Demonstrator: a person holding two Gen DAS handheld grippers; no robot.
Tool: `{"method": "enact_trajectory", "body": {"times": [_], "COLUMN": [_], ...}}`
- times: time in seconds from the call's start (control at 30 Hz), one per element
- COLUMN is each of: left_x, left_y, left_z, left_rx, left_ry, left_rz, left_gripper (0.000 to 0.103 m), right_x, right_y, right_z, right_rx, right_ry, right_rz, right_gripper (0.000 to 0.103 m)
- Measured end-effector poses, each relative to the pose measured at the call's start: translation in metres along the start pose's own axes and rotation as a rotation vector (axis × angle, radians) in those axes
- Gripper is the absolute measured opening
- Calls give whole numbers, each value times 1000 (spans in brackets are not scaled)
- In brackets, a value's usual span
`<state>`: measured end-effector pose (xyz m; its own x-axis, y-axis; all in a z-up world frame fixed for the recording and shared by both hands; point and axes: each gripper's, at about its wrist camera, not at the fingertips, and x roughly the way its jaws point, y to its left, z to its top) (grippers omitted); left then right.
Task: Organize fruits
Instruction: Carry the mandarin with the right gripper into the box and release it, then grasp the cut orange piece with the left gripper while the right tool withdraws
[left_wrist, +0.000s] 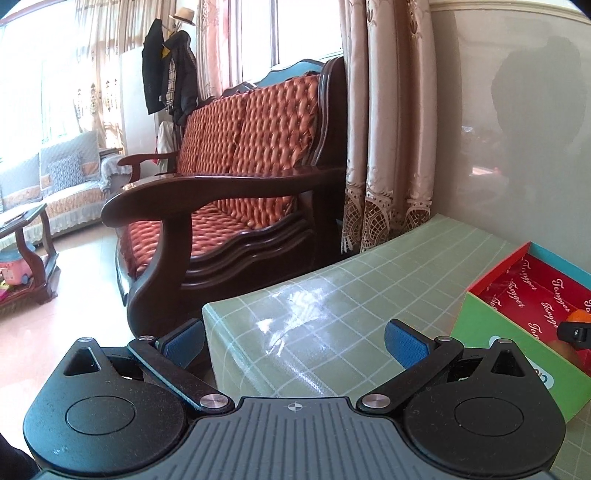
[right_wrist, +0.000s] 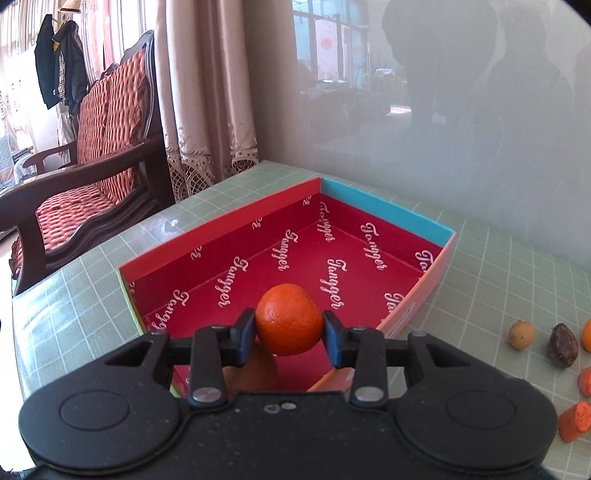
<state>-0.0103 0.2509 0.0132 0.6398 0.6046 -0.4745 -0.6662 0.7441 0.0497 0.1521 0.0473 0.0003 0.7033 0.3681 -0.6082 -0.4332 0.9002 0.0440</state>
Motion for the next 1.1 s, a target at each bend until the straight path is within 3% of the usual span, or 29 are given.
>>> {"method": "enact_trajectory", "body": {"times": [0.3,0.5,0.57,0.7,0.93,1.1], "left_x": [-5,-15,-23,-44,-90,-118], "left_y": [-10,-29,-39,-67,-127,-175], "left_z": [-2,-5,-7,-13,-32,-52], "left_rx": [20,67,94,167,317,441], "left_ry": [-3,-18,-36,-96,-210,-267], "left_rz": [-20,-74,-105,-182,-374,-495], "left_gripper": [103,103,103,103,103,103], "right_x": [-9,-46,-62,-94,-149,-178], "right_y": [-3,-24,-39,-77,-137,-175], "right_z": [1,-9,-17,-36,-68,-90], "right_rx": [14,49,79,133,218,303], "right_ry": [-20,-96,-118,-155,-239,-262], "right_rz": [-1,-58,-96,-210,-466,-552], "right_gripper": [41,56,65,67,82,84]}}
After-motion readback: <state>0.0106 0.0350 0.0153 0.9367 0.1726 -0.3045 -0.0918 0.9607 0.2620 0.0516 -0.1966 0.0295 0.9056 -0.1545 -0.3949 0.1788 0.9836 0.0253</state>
